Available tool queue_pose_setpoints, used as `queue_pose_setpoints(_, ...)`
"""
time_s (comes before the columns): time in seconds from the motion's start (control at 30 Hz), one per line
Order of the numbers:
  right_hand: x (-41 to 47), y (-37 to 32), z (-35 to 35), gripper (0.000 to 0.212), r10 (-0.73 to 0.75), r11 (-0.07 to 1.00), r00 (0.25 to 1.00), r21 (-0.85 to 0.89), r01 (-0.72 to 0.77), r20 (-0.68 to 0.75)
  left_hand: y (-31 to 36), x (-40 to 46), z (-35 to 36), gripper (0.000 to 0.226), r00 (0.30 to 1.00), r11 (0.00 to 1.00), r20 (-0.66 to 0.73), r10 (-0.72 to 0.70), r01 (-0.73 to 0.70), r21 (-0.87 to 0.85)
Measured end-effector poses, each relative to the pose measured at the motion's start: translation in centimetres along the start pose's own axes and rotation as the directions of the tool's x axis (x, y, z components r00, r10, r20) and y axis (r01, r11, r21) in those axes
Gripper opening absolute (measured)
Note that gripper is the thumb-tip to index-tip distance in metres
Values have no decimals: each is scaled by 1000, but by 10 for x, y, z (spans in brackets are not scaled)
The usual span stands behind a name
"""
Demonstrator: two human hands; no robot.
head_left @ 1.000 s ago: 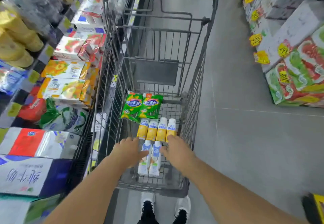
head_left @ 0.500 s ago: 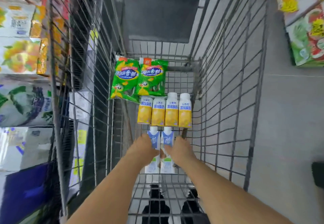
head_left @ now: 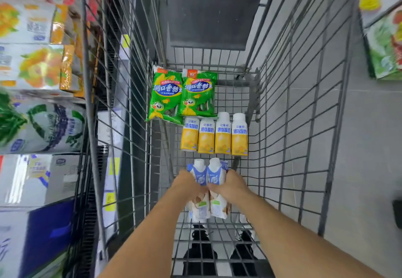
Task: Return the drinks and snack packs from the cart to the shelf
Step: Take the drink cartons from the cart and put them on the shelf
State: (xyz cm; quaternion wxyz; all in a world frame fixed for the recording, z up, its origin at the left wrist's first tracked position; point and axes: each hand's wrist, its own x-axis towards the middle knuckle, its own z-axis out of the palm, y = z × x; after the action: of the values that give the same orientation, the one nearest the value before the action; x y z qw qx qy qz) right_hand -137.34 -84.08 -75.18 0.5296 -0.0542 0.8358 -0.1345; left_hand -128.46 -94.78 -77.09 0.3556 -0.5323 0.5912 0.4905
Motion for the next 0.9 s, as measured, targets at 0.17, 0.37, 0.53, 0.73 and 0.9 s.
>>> queue_pose_setpoints(0.17,-42,-22,-37,32,-182,983,983,29,182,16,15,-58,-23,53,986,987,-119,121,-132,-93)
queue_pose_setpoints(0.37,-142,-93,-117,40,-377,926,925,-10,378,41,40,-194,-89,43,925,923,-276,260,-322,-211)
queue_pose_setpoints(0.53,-264,-163,-179,32,-650,754,759,-110,648,20,41,-334,-146,29,822,831,-490,289,-470,-298)
queue_pose_setpoints(0.73,-410,-218,-193,50,-885,427,453,-201,882,105,-9,-500,-170,49,621,702,-747,236,-641,-311)
queue_pose_setpoints(0.9,-526,-225,-148,51,-937,144,187,-161,976,294,-89,-613,-150,46,459,639,-884,90,-707,-302)
